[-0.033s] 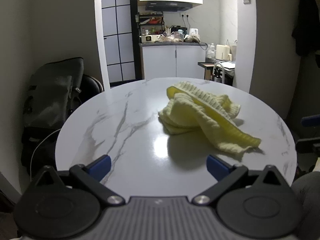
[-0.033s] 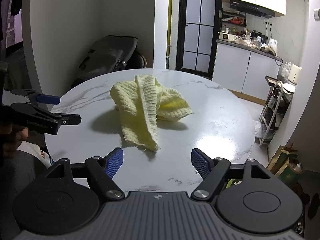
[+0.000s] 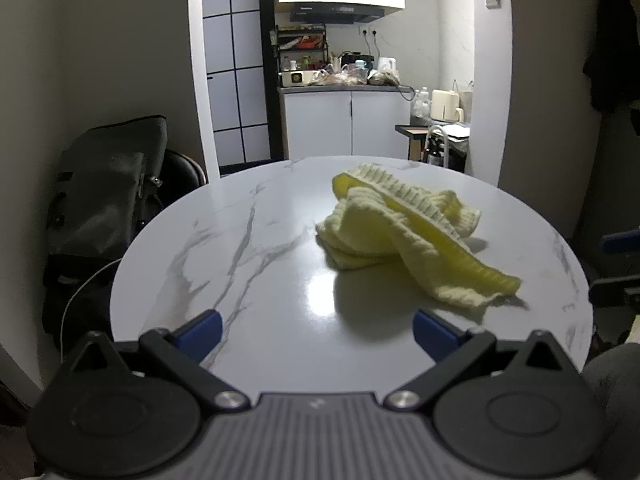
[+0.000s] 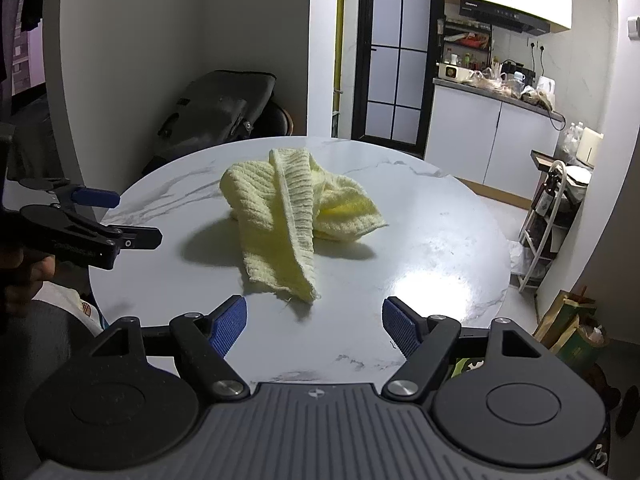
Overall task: Fold towel
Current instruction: 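Move both grippers toward the crumpled pale yellow towel on the table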
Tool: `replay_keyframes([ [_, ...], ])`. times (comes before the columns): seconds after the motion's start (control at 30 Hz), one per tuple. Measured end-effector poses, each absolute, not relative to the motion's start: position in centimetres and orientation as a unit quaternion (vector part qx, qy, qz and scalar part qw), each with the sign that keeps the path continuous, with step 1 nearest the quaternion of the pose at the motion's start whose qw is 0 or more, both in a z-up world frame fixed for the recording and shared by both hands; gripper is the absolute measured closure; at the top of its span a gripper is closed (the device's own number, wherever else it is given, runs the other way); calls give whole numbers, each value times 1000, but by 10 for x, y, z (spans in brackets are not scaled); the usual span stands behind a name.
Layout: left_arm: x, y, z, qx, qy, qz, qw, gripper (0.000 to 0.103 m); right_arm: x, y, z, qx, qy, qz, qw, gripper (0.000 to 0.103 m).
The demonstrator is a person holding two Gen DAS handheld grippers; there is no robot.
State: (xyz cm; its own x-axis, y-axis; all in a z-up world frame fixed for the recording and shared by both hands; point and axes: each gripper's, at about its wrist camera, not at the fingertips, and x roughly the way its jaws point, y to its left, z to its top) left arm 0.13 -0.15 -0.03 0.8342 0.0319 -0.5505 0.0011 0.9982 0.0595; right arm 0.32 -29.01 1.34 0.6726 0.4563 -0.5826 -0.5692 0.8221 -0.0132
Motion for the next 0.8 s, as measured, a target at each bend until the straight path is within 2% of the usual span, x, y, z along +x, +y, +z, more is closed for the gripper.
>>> replay_keyframes([
  [0.8,7,-2,-14,40,290,-3,956,0,7,-287,10,-98,290,279,910,24],
])
